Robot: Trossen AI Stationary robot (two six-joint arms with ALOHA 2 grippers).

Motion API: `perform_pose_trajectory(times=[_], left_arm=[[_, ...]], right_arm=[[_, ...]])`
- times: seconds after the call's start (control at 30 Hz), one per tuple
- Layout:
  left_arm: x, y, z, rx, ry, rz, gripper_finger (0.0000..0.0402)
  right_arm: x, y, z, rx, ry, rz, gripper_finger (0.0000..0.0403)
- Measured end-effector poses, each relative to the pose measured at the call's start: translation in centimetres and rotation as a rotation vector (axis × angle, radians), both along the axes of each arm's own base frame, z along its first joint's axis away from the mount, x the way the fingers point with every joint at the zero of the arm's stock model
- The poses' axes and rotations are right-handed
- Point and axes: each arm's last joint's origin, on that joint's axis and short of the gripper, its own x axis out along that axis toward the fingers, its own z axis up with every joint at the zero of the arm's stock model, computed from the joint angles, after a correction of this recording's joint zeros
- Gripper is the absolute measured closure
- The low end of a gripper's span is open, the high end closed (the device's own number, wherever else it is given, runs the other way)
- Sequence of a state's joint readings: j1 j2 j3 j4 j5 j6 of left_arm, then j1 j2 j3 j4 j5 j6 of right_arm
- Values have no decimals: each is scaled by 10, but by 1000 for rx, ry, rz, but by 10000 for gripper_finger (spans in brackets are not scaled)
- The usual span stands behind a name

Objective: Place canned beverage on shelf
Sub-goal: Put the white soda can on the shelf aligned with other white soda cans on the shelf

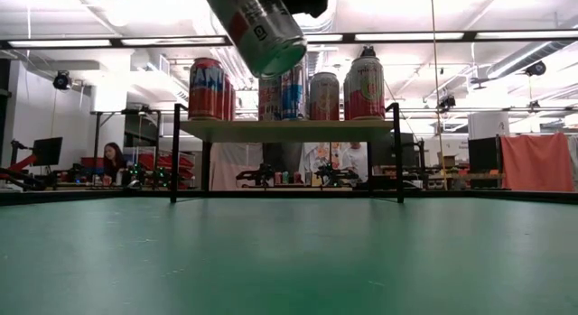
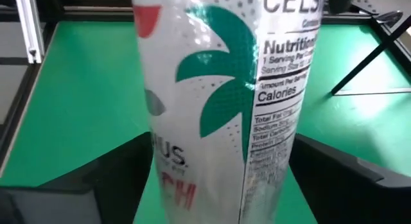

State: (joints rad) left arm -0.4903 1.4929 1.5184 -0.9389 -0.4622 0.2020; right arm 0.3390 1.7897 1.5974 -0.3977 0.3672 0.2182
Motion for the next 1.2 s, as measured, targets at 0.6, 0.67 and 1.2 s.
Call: perform_pose_trajectory(times=[0.6, 0.67, 1.2], left_arm=[[-2, 4, 8, 55, -41, -36, 117], [-4, 8, 13, 69, -65, -19, 117], [-48, 44, 60, 23, -274, 20, 117]], right_arm=[[-14, -7, 15, -25, 3, -87, 170], [-19, -9, 21, -26, 7, -101, 170], [-29, -17, 31, -105, -43, -222, 170]])
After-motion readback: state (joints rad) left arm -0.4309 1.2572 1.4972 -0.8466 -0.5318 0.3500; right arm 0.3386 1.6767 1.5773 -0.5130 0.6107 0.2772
